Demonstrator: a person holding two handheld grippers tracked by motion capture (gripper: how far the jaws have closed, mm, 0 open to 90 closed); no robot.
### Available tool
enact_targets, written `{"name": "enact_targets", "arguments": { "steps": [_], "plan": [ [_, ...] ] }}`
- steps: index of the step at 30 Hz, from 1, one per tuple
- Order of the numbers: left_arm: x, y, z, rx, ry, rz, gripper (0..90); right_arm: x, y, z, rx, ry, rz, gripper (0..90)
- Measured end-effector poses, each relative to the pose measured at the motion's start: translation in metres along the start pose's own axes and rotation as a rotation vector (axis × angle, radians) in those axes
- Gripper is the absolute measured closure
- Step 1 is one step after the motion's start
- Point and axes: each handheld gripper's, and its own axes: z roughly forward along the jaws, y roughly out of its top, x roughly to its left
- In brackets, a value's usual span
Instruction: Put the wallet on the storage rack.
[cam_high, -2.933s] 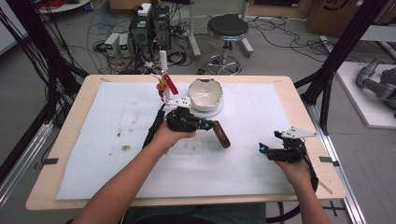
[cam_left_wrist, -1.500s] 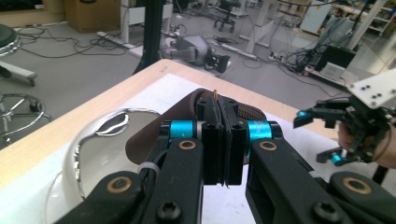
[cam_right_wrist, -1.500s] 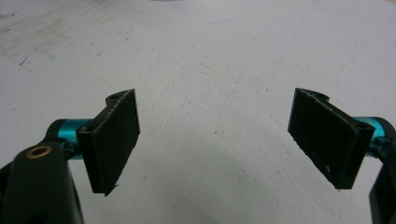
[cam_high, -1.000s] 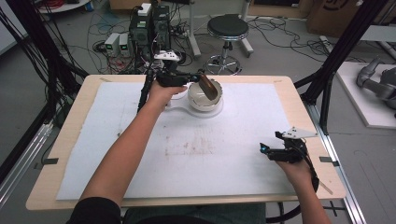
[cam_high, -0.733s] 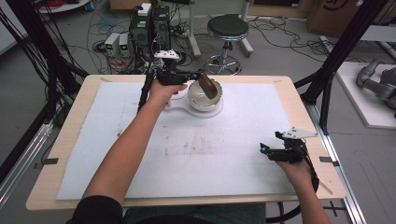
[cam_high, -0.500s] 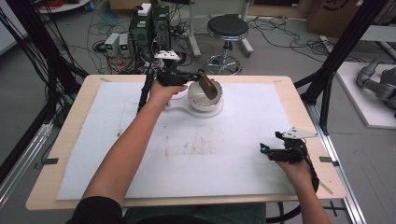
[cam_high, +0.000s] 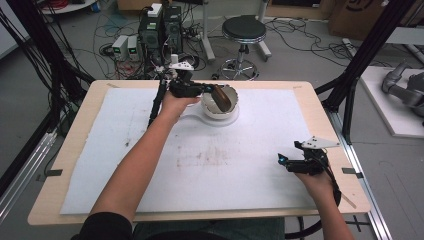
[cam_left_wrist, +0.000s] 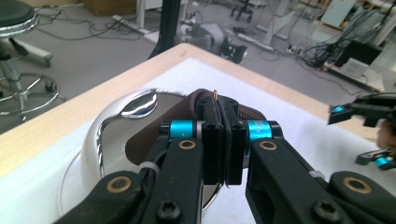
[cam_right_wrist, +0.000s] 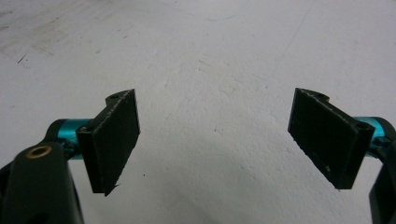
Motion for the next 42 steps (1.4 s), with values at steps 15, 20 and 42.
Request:
{"name": "enact_targets", "arguments": {
  "steps": [15, 20, 42],
  "plan": [
    [-0.008, -0.007, -0.002, 0.034, -0.005, -0.011, 43.4, 0.0, 0.001, -0.001, -0.004, 0.001, 0.001, 16.7],
    [-0.016, -0.006, -0.015, 0.025, -0.043, 0.031, 38.2, 0.002, 0.002, 0.0, -0.009, 0.002, -0.005, 16.7],
    [-0.043, -0.041, -0.082, 0.0, -0.08, 0.141, 27.9, 0.009, 0.016, 0.014, -0.019, 0.038, -0.022, 16.7]
  ]
}}
